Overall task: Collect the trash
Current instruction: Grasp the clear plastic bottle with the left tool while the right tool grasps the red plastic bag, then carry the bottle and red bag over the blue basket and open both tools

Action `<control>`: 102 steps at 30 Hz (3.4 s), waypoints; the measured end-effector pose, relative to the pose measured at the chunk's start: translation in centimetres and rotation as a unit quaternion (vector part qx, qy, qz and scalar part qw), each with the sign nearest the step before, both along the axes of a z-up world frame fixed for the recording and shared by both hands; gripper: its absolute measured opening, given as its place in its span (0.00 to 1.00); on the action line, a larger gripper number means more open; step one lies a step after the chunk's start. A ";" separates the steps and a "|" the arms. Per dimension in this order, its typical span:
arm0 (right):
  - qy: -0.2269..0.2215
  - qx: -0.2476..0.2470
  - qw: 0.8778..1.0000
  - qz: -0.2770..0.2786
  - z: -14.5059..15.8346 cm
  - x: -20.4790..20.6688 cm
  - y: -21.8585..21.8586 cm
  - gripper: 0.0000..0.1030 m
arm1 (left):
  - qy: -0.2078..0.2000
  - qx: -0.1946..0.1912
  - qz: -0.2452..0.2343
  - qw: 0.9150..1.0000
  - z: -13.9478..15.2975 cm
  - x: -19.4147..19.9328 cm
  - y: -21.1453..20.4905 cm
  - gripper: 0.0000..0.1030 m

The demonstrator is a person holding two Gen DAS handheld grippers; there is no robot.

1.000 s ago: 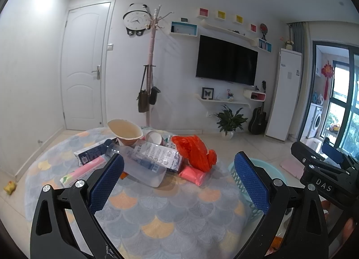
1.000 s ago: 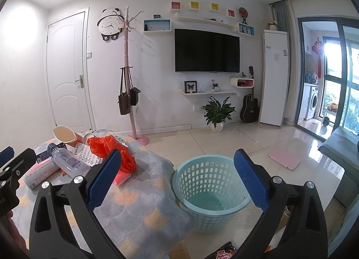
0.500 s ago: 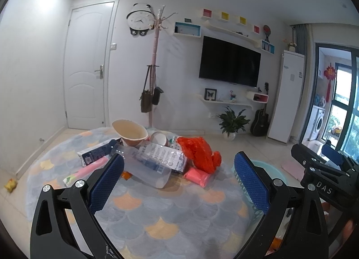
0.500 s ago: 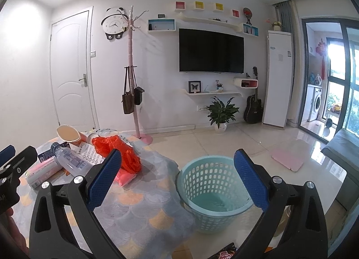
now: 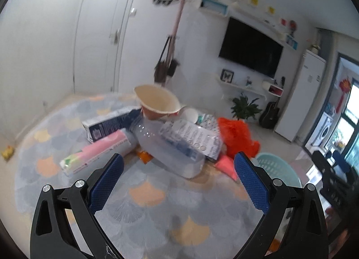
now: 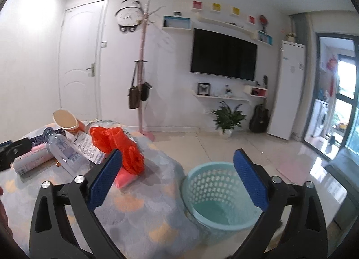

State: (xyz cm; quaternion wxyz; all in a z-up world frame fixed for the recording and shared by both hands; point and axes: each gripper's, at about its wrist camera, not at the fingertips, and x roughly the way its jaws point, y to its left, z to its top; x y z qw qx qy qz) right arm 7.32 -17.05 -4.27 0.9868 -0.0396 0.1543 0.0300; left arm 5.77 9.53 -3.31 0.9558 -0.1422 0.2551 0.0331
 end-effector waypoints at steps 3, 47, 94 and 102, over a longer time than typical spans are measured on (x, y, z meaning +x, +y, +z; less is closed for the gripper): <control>0.012 0.015 0.999 0.039 -0.3 2.5 0.6 0.81 | 0.020 -0.037 0.000 0.999 -0.9 2.4 1.0 0.92; 0.082 0.066 0.973 0.203 -2.8 12.4 4.7 0.25 | 0.046 -0.131 0.064 0.988 -4.3 4.3 0.8 0.45; 0.258 0.234 0.932 -0.098 -12.4 13.3 -20.8 0.25 | 0.094 -0.124 -0.281 0.947 -7.8 16.2 -23.2 0.44; 0.290 0.252 0.917 -0.111 -14.3 14.4 -22.5 0.39 | 0.123 -0.146 -0.285 0.939 -10.4 17.2 -24.1 0.52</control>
